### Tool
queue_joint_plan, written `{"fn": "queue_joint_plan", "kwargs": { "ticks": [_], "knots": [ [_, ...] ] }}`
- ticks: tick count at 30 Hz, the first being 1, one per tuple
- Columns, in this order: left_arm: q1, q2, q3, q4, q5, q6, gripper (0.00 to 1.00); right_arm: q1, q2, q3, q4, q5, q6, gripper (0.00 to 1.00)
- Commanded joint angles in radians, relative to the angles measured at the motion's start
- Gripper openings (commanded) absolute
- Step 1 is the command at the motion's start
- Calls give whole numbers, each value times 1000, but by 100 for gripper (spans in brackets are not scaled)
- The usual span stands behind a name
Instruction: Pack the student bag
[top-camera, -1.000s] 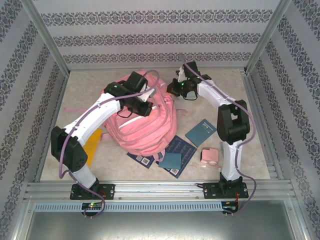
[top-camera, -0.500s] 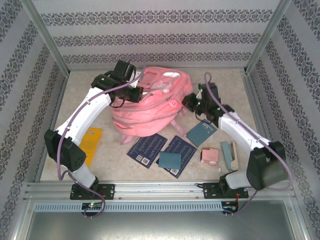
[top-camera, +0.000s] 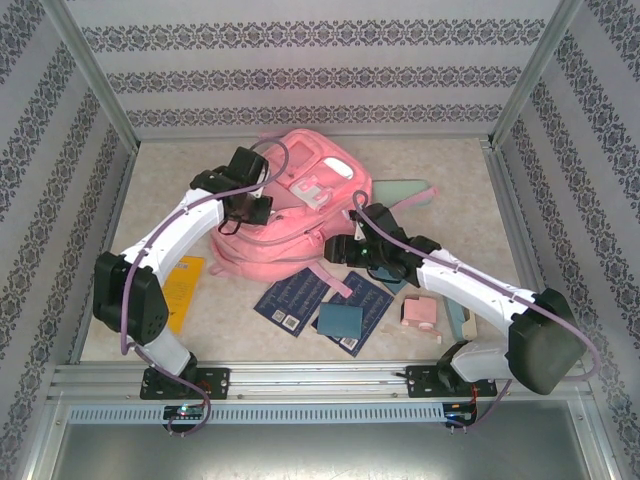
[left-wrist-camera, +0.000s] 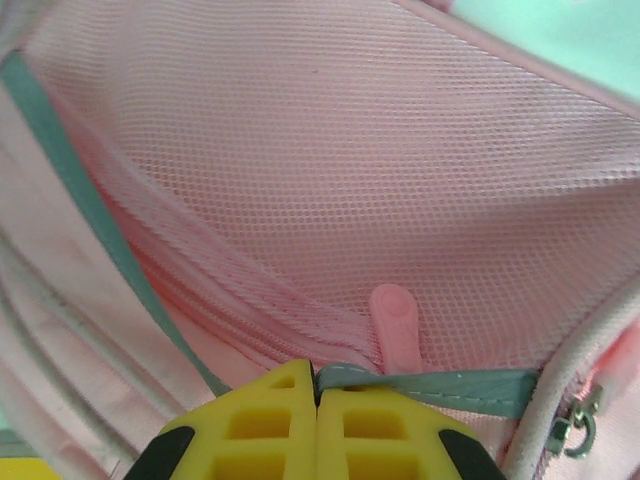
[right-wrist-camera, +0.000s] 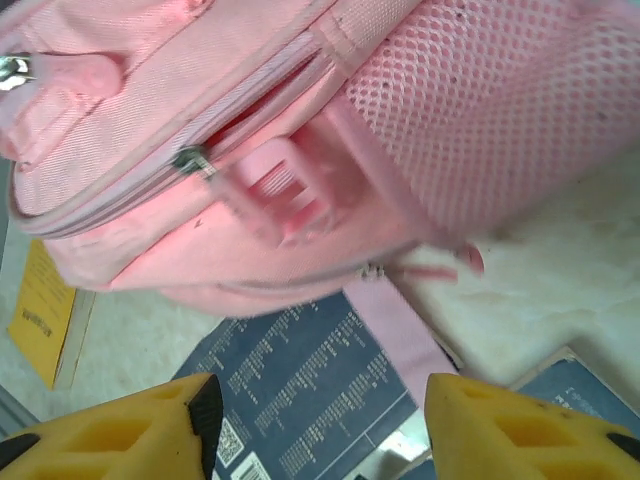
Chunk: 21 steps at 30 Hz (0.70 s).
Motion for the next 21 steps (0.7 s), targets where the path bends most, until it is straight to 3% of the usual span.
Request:
{"fn": "queue_joint_plan", "kwargs": {
  "ticks": [1, 10, 15, 19, 21],
  "knots": [
    [35, -54, -35, 112, -49, -69, 0, -15, -21, 91, -139, -86, -114, 55],
    [35, -118, -147, 241, 45, 6, 0, -162, 181, 310, -178, -150, -57, 55],
    [35, -116, -176, 277, 109, 34, 0, -195, 404, 581, -224, -96, 7, 55],
    [34, -115, -187, 288, 126, 41, 0, -198, 609, 882, -380, -28, -163, 56],
    [35, -117, -193, 293, 126, 49, 0, -204, 720, 1029, -458, -53, -234, 56]
  ]
}}
